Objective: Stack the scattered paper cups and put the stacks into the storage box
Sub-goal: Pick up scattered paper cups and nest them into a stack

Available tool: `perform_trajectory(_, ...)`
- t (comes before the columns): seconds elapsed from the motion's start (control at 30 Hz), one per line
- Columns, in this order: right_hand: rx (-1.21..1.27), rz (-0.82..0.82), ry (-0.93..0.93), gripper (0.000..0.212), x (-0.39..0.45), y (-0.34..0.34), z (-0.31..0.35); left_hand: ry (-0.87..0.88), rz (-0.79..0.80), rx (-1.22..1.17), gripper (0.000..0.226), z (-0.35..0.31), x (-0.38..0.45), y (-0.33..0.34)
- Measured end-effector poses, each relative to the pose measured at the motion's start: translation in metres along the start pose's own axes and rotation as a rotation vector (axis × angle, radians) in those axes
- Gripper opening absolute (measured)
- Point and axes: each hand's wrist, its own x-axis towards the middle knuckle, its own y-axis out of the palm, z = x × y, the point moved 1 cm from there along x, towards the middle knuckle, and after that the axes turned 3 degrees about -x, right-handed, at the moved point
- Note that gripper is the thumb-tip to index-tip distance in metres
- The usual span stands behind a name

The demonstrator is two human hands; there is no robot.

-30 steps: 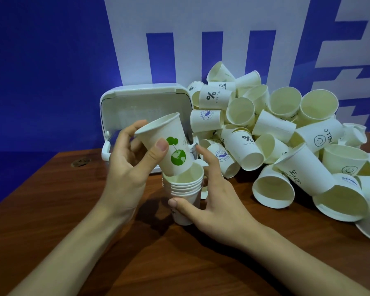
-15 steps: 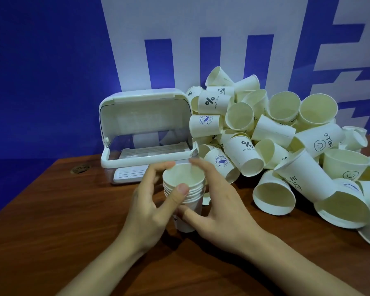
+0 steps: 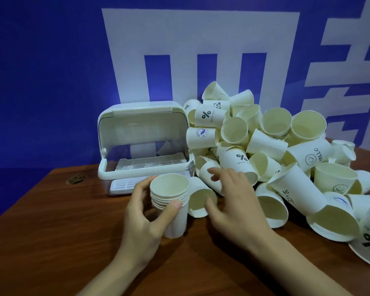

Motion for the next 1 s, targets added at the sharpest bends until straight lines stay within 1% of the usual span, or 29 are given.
perform_trajectory(0.07, -0.169, 0.035, -0.046, 0.038, 0.002, 0.011, -0.004, -0.008, -0.002, 0.0, 0.069, 0.001, 0.001, 0.0)
perform_trajectory(0.17, -0.2, -0.04, -0.051, 0.013, 0.007, 0.011, -0.003, -0.009, -0.002, -0.003, 0.066, -0.001, 0.001, 0.003)
perform_trajectory(0.23, -0.157, -0.097, -0.038, 0.017, 0.008, 0.005, -0.002, 0.002, -0.009, -0.009, 0.063, -0.003, 0.0, 0.004)
perform_trajectory(0.3, -0.064, -0.14, 0.008, 0.02, 0.008, -0.005, -0.002, 0.004, -0.008, -0.011, 0.062, -0.002, 0.001, 0.004)
perform_trajectory(0.4, 0.1, -0.183, 0.138, 0.022, 0.009, -0.016, -0.005, -0.006, 0.005, -0.008, 0.067, -0.001, 0.001, 0.004)
perform_trajectory(0.47, 0.127, -0.157, 0.191, 0.023, 0.011, -0.017, -0.004, -0.009, 0.009, -0.009, 0.067, -0.001, 0.002, 0.003)
perform_trajectory(0.57, 0.125, -0.089, 0.18, 0.027, 0.01, -0.018, -0.001, -0.009, 0.007, -0.009, 0.066, -0.001, 0.002, 0.003)
perform_trajectory(0.6, 0.159, -0.055, 0.169, 0.032, 0.009, -0.02, -0.001, -0.01, 0.009, -0.01, 0.066, -0.002, 0.002, 0.003)
perform_trajectory(0.63, 0.171, 0.006, 0.152, 0.042, 0.008, -0.023, -0.002, -0.01, 0.01, -0.014, 0.067, -0.002, 0.002, 0.003)
perform_trajectory(0.67, 0.132, 0.102, 0.112, 0.06, 0.007, -0.028, -0.002, -0.009, 0.012, -0.019, 0.067, -0.002, 0.002, 0.003)
perform_trajectory(0.73, -0.059, 0.281, 0.0, 0.094, 0.007, -0.035, -0.001, -0.017, 0.012, -0.031, 0.067, -0.001, 0.002, 0.003)
perform_trajectory(0.77, -0.141, 0.333, -0.045, 0.104, 0.007, -0.036, 0.0, -0.022, 0.012, -0.037, 0.068, 0.0, 0.002, 0.003)
perform_trajectory(0.8, -0.19, 0.347, -0.068, 0.108, 0.009, -0.034, 0.0, -0.028, 0.015, -0.038, 0.068, 0.001, 0.002, 0.002)
perform_trajectory(0.83, -0.201, 0.312, -0.071, 0.107, 0.01, -0.033, -0.001, -0.032, 0.023, -0.037, 0.07, 0.002, 0.002, 0.001)
perform_trajectory(0.87, -0.166, 0.23, -0.057, 0.103, 0.013, -0.032, -0.003, -0.037, 0.035, -0.036, 0.072, 0.004, 0.003, 0.0)
perform_trajectory(0.9, -0.088, 0.118, -0.027, 0.097, 0.015, -0.033, -0.006, -0.048, 0.053, -0.039, 0.075, 0.006, 0.004, 0.001)
perform_trajectory(1.0, 0.277, -0.29, 0.115, 0.078, 0.016, -0.047, -0.008, -0.102, 0.16, -0.013, 0.083, 0.01, 0.002, 0.006)
